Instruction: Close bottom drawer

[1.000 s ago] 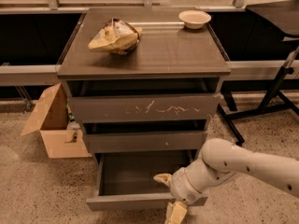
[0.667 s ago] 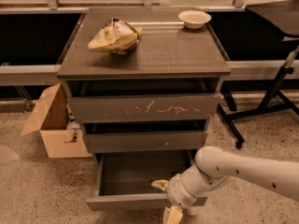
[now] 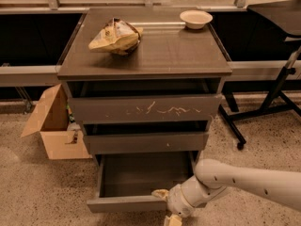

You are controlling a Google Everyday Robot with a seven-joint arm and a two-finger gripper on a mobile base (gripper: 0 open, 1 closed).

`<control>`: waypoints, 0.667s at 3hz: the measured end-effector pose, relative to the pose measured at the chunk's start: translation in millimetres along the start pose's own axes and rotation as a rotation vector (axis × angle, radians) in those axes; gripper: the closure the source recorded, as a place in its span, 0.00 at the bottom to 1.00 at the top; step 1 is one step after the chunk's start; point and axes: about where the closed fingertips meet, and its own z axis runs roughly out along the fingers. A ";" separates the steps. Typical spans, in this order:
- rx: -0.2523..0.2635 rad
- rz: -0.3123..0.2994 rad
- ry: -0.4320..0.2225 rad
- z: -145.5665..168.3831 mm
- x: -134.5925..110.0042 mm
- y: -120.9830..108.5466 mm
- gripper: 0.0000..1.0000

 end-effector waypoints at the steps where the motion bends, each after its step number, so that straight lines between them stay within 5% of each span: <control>1: -0.015 -0.002 -0.007 3.5 2.1 -0.5 0.00; 2: -0.108 -0.010 0.019 22.6 30.9 -12.6 0.00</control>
Offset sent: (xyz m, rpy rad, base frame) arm 0.0026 -0.0109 -0.1085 0.0030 0.1884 0.2081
